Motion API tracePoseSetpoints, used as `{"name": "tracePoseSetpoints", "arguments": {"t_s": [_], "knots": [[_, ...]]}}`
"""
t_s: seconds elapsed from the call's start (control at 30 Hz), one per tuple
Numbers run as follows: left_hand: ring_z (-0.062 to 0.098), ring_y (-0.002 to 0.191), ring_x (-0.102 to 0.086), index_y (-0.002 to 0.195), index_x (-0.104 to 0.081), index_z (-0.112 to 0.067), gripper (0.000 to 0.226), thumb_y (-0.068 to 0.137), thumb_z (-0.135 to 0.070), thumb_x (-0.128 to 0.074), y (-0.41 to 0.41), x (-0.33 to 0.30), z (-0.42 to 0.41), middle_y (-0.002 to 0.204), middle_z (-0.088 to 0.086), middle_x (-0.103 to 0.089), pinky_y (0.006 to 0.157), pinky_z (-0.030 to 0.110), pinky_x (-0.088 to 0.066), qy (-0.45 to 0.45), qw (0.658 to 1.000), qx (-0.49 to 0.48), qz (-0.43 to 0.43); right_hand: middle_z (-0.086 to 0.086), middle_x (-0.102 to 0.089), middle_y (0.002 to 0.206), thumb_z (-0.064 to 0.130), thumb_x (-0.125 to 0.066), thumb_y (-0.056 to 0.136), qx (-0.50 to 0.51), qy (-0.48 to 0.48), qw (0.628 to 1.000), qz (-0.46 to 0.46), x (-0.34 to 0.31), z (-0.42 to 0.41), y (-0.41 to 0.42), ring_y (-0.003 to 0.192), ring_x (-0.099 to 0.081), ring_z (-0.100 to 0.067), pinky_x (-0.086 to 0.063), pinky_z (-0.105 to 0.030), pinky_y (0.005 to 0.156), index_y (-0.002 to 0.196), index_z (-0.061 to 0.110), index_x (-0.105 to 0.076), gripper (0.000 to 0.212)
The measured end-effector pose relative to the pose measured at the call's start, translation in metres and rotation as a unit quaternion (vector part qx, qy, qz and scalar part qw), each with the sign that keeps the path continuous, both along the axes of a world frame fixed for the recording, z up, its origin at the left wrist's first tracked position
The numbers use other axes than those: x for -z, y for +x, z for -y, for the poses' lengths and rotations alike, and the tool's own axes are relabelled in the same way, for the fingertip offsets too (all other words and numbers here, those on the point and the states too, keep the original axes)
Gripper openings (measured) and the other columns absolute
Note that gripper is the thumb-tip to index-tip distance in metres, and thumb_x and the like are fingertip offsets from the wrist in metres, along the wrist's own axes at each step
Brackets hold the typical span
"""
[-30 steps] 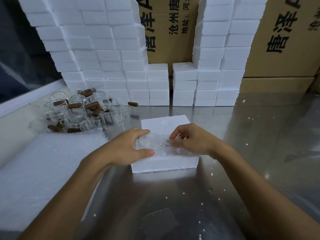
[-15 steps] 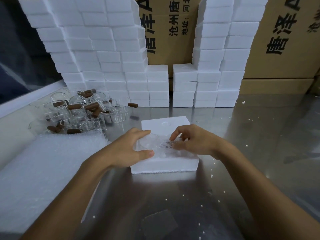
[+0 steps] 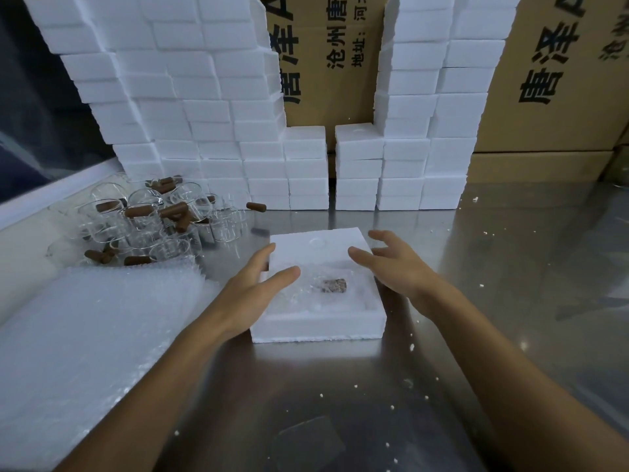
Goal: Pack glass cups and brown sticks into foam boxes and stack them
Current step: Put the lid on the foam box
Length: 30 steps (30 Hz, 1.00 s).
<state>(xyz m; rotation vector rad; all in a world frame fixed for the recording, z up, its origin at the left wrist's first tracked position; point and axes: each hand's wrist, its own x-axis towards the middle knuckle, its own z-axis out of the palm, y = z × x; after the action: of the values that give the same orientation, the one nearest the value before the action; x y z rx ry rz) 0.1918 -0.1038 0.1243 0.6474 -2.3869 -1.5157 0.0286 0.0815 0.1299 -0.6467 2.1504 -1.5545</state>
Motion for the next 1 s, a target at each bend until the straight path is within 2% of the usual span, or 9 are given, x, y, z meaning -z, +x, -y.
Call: {"name": "tracePoseSetpoints", "arguments": {"t_s": [0.1, 0.17, 0.27, 0.37, 0.47, 0.57, 0.7, 0.87, 1.0], "knots": [[0.009, 0.139, -0.038, 0.145, -0.032, -0.049, 0.099, 0.056, -0.080, -0.064, 0.000, -0.003, -0.001, 0.148, -0.019, -0.041, 0.117, 0.045, -0.031, 0.007, 0.999, -0.002, -0.035, 0.017, -0.058, 0.101, 0.045, -0.072, 0.088, 0.018, -0.021, 0.999, -0.038, -0.007, -0.001, 0.001, 0.074, -0.066, 0.008, -0.046, -0.008, 0.053, 0.138, 0.030, -0.046, 0.058], [0.007, 0.133, -0.046, 0.143, -0.038, -0.047, 0.093, 0.058, -0.074, -0.066, -0.001, -0.006, 0.001, 0.143, -0.020, -0.049, 0.111, 0.042, -0.038, 0.012, 0.996, -0.016, -0.083, 0.009, -0.061, 0.107, 0.054, -0.069, 0.086, 0.039, -0.032, 0.997, -0.063, -0.015, -0.004, 0.001, 0.087, -0.064, -0.001, -0.047, -0.016, 0.066, 0.136, 0.032, -0.047, 0.059], [-0.010, 0.109, -0.057, 0.125, -0.051, -0.051, 0.064, 0.065, -0.066, -0.066, 0.000, -0.020, -0.002, 0.114, -0.030, -0.062, 0.092, 0.026, -0.046, 0.001, 0.983, -0.068, -0.172, 0.002, -0.065, 0.109, 0.063, -0.062, 0.086, 0.079, -0.087, 0.992, -0.048, -0.027, -0.005, 0.002, 0.088, -0.066, -0.005, -0.049, -0.024, 0.073, 0.133, 0.029, -0.051, 0.059], [0.010, 0.111, -0.061, 0.126, -0.060, -0.031, 0.059, 0.072, -0.054, -0.066, 0.002, -0.034, -0.002, 0.118, -0.008, -0.062, 0.100, 0.039, -0.049, 0.040, 0.960, -0.141, -0.240, 0.001, -0.070, 0.095, 0.066, -0.056, 0.089, 0.088, -0.112, 0.990, -0.011, -0.038, -0.007, 0.003, 0.078, -0.068, -0.008, -0.050, -0.026, 0.071, 0.126, 0.024, -0.059, 0.056], [0.017, 0.110, -0.063, 0.127, -0.064, -0.020, 0.060, 0.076, -0.050, -0.072, 0.006, -0.042, 0.000, 0.118, -0.002, -0.067, 0.105, 0.050, -0.046, 0.088, 0.947, -0.180, -0.252, 0.000, -0.069, 0.077, 0.061, -0.061, 0.087, 0.070, -0.095, 0.993, 0.000, -0.039, -0.007, 0.004, 0.065, -0.065, -0.011, -0.052, -0.027, 0.068, 0.108, 0.021, -0.069, 0.046], [0.018, 0.116, -0.063, 0.125, -0.067, -0.017, 0.059, 0.076, -0.046, -0.079, 0.007, -0.041, 0.001, 0.123, -0.001, -0.068, 0.107, 0.048, -0.045, 0.128, 0.944, -0.185, -0.241, 0.004, -0.069, 0.072, 0.052, -0.072, 0.083, 0.016, -0.084, 0.996, -0.012, -0.038, -0.009, 0.007, 0.062, -0.065, -0.008, -0.052, -0.016, 0.057, 0.095, 0.016, -0.076, 0.038], [0.021, 0.105, -0.069, 0.097, -0.079, -0.020, 0.033, 0.072, -0.041, -0.083, 0.005, -0.039, -0.003, 0.101, -0.002, -0.077, 0.102, 0.047, -0.049, 0.179, 0.940, -0.177, -0.230, 0.003, -0.077, 0.081, 0.045, -0.078, 0.080, -0.042, -0.034, 0.997, -0.054, -0.038, -0.014, 0.005, 0.070, -0.073, -0.009, -0.053, -0.014, 0.058, 0.094, 0.017, -0.074, 0.031], [0.006, 0.074, -0.069, 0.087, -0.078, -0.023, 0.007, 0.080, -0.024, -0.079, -0.001, -0.029, -0.008, 0.083, -0.007, -0.075, 0.074, 0.026, -0.053, 0.137, 0.947, -0.170, -0.235, 0.001, -0.077, 0.085, 0.046, -0.078, 0.079, -0.055, -0.003, 0.997, -0.058, -0.037, -0.018, 0.002, 0.074, -0.074, -0.011, -0.056, -0.018, 0.063, 0.096, 0.016, -0.072, 0.035], [0.009, 0.076, -0.064, 0.079, -0.079, -0.028, 0.004, 0.081, -0.025, -0.078, 0.000, -0.021, -0.008, 0.086, 0.001, -0.069, 0.083, 0.032, -0.055, 0.131, 0.950, -0.172, -0.227, -0.001, -0.076, 0.086, 0.048, -0.078, 0.079, -0.050, 0.004, 0.997, -0.061, -0.033, -0.016, 0.005, 0.070, -0.073, -0.008, -0.052, -0.014, 0.058, 0.097, 0.016, -0.071, 0.037]]}}
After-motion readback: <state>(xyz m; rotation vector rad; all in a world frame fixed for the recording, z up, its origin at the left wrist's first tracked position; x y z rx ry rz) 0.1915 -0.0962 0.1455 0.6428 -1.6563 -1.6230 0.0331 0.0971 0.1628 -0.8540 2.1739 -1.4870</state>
